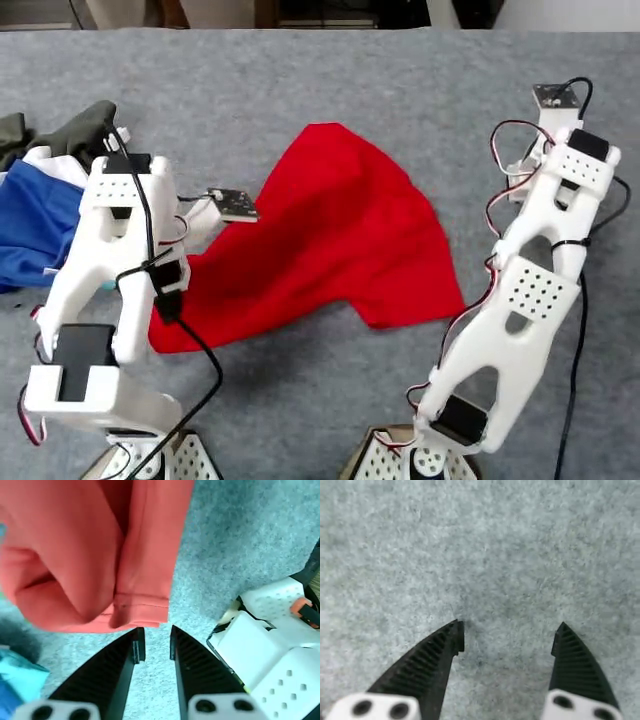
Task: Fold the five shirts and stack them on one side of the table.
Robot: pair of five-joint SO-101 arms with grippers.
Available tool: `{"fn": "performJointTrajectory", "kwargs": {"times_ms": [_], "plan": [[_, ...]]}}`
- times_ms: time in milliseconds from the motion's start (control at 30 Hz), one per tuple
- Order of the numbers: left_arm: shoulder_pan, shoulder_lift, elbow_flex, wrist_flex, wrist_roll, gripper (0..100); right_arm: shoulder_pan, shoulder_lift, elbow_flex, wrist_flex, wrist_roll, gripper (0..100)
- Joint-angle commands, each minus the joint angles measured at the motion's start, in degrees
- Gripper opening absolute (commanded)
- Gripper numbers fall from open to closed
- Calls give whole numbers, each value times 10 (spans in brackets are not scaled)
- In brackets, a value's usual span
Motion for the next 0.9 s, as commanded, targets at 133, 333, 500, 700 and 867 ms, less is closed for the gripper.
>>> {"fn": "performJointTrajectory", "kwargs": {"times_ms": [133,333,500,700,867], "plan": [[32,6,-7,4,-6,93,7,-3,-24,-7,-2,292],[33,38,-11,-105,38,93,7,-3,-24,-9,-2,292],[47,64,-18,-106,44,93,6,-2,-24,-10,6,292],[78,65,-30,-39,40,59,3,-1,-24,-10,10,292],[105,65,-35,11,45,18,3,-1,-25,-10,10,292]]}}
